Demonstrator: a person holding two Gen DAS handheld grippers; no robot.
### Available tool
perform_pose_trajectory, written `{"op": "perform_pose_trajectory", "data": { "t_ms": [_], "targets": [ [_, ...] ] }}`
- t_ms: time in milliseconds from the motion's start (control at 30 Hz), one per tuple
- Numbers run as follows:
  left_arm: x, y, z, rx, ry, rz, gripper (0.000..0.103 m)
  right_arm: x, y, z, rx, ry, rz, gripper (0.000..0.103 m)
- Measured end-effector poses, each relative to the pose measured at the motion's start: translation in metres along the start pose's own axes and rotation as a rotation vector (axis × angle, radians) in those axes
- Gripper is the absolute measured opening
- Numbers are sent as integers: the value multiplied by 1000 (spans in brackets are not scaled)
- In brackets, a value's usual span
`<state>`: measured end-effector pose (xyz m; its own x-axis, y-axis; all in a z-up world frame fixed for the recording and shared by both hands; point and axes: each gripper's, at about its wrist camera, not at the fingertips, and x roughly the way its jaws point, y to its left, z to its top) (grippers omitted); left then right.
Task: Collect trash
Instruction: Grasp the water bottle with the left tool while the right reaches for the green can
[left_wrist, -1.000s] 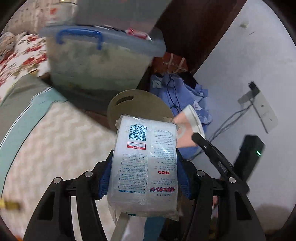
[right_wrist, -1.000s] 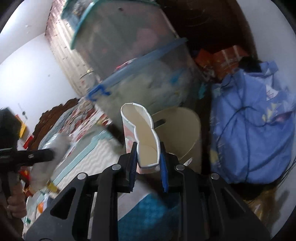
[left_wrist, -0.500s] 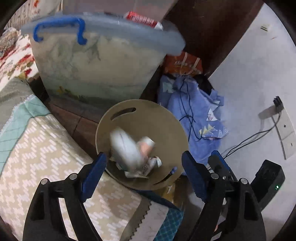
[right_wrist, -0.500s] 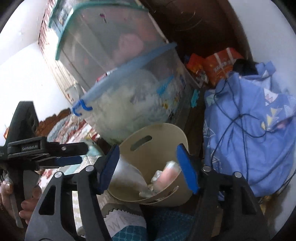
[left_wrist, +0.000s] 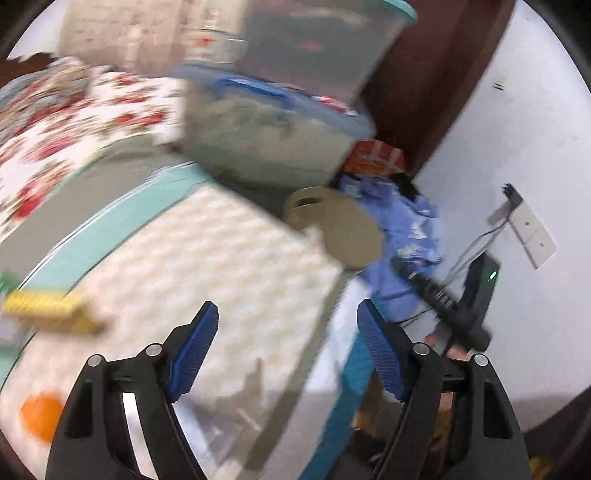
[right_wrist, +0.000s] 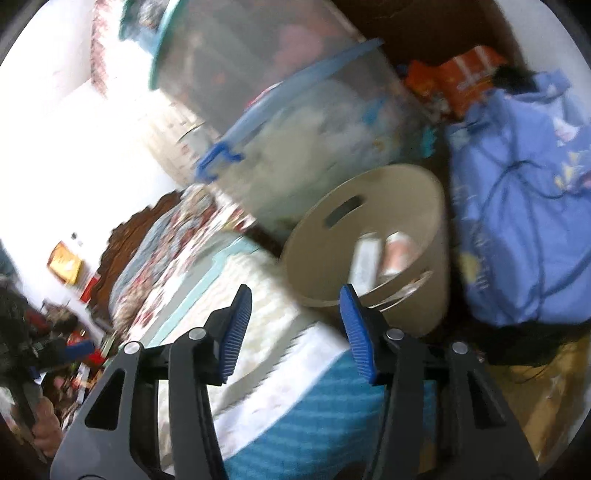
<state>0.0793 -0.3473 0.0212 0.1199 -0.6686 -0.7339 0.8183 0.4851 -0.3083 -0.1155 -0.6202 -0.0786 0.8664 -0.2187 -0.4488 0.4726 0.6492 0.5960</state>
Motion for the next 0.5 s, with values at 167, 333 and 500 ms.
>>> {"op": "perform_pose_trajectory", "data": {
  "t_ms": [167,333,500],
  "targets": [
    [-81,83,-60,-198,-50,135,70,18,58,-21,-98,71,80,52],
    [-157,147,-111,-350,-137,307,69,36,122,-42,-192,138,159,52],
    [-208,195,-153,-449,-178,505,71,47,190,-70,-309,205,235,52]
  ]
}}
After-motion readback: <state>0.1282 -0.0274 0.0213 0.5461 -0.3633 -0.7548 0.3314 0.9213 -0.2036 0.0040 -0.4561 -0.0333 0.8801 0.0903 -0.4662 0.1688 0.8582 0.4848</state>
